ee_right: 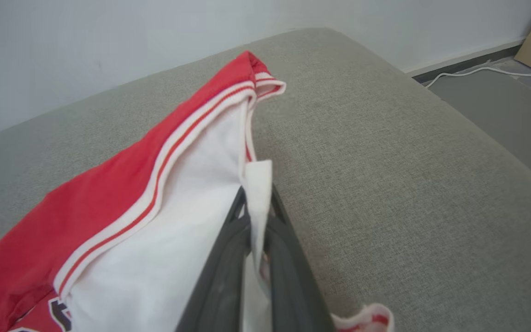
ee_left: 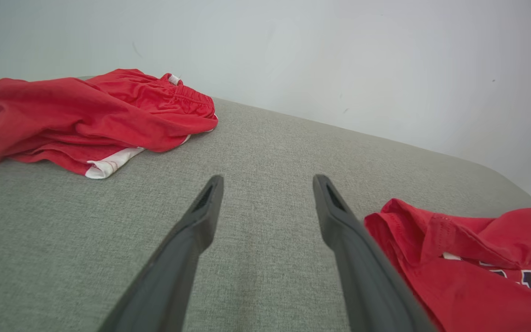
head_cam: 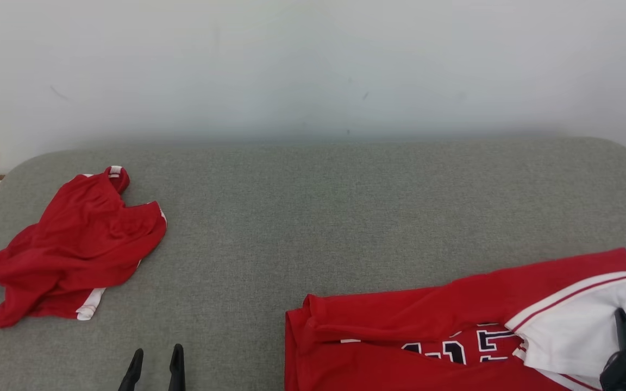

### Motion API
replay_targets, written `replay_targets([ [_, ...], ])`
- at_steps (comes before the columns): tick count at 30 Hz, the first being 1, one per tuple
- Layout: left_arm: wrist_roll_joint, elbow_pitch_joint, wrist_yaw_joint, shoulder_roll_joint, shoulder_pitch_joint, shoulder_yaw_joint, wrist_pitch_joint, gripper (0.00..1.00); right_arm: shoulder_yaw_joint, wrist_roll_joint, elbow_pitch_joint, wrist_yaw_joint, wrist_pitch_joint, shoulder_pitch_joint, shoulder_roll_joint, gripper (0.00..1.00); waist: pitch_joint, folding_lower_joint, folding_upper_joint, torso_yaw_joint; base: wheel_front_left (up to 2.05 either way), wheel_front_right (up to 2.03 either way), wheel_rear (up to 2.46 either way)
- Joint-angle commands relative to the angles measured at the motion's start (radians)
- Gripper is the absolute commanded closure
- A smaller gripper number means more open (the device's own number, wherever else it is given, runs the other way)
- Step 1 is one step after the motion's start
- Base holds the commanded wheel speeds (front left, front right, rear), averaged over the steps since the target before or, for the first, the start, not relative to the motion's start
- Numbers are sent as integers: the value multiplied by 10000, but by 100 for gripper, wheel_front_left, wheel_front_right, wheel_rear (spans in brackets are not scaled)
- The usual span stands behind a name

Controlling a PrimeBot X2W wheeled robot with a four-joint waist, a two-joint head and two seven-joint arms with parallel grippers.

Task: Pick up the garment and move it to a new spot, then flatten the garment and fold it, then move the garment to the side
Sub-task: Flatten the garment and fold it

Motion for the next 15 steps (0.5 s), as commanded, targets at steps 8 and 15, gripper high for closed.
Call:
replay_targets([
  [8, 81, 92, -77, -18, 186, 121, -57, 0, 423, 1248, -2500, -5, 1274, 532, 694, 100, -24, 0, 0, -148, 0, 0, 0],
  [15, 69, 170, -80, -48, 161, 134, -57, 0, 954, 2385, -4453, -2, 2432, 1167, 1153, 100, -75, 0, 0, -31, 0, 0, 0],
])
